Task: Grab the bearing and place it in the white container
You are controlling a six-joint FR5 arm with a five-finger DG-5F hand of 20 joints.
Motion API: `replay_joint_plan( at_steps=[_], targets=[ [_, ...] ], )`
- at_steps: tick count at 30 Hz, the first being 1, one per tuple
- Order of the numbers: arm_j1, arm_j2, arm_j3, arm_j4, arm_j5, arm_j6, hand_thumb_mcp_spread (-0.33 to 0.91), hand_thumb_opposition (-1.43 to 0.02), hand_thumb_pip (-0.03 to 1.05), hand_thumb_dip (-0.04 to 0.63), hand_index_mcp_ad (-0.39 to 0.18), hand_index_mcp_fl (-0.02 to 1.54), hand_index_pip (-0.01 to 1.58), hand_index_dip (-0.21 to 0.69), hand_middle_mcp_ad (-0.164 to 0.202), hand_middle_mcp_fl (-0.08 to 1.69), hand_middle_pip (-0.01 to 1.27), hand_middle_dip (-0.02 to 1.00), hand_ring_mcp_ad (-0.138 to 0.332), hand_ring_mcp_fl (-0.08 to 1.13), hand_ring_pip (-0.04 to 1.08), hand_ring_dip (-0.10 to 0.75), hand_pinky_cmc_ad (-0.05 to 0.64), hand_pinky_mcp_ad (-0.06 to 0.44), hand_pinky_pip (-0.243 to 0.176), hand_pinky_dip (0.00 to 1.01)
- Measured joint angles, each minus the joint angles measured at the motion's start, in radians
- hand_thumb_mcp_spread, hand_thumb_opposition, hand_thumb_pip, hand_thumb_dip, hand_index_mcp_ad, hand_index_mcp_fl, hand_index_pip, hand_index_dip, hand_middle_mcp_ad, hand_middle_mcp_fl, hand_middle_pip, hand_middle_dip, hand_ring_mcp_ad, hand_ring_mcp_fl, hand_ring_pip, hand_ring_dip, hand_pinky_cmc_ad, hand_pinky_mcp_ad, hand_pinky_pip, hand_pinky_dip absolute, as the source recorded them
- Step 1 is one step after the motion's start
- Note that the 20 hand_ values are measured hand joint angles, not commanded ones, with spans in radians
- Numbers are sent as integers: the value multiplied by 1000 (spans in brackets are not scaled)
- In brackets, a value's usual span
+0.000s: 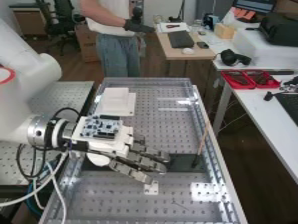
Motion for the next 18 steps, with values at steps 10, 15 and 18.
replay_joint_plan(
  at_steps=[10, 15, 18],
  targets=[
    [-7, -18, 5, 14, -21, -20, 510, -834, 440, 243, -89, 173, 1344, 393, 75, 12, 120, 188, 140, 0, 94, 106, 349, 230, -75, 138],
    [-10, -31, 15, 15, -27, -17, 510, -834, 429, 251, -89, 173, 1340, 391, 75, 9, 120, 188, 140, 0, 94, 106, 349, 230, -75, 138],
    [-13, -40, 22, 15, -29, -12, 510, -834, 429, 251, -89, 173, 1332, 386, 75, 9, 120, 188, 140, 0, 93, 106, 349, 230, -75, 138]
  ],
)
